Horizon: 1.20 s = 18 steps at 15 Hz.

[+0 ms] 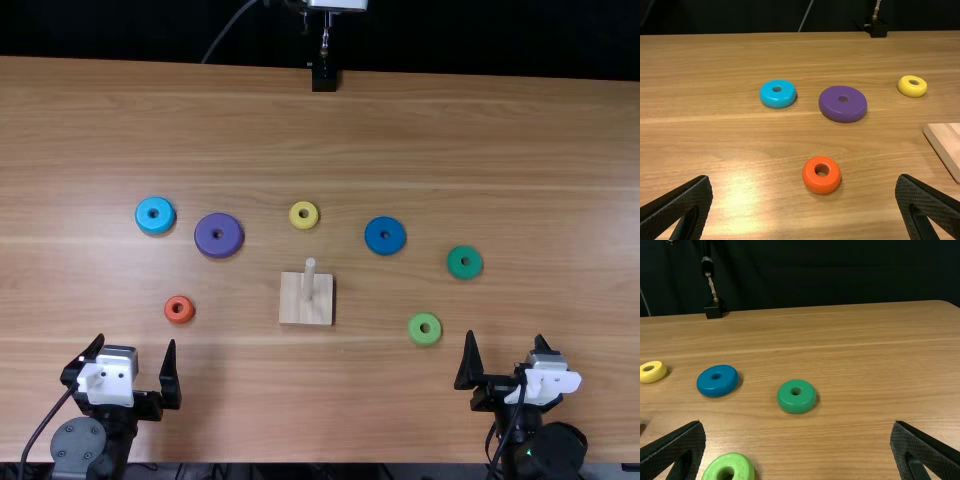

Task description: Build the Hanoi tower: stack the rings onto the peg from bottom to top in this color order: purple, dark blue, light blue, dark green, light green, yellow, orange.

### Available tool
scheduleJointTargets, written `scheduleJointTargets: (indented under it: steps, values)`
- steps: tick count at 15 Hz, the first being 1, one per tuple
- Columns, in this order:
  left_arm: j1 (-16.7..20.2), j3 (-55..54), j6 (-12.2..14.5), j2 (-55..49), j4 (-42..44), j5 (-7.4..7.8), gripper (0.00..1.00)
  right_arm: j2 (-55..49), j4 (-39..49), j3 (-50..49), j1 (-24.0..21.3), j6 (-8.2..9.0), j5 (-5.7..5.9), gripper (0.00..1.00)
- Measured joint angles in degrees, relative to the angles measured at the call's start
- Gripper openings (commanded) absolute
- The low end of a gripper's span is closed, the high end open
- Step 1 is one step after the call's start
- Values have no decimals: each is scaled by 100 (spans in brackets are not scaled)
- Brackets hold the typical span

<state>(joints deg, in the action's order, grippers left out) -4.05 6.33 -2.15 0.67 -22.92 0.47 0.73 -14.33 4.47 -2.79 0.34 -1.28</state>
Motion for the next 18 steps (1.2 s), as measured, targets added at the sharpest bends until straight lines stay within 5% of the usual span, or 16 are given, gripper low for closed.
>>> scheduleJointTargets:
  steps: [5,13,18]
  values:
    - [7,402,0,125,-420,4,100,0,2,0,0,2,0,100]
    - [289,3950,-13,3171,-616,4,100,0,2,0,0,2,-4,100]
    - [-573,4350,-4,4264,-726,17,100,0,2,2,0,4,0,100]
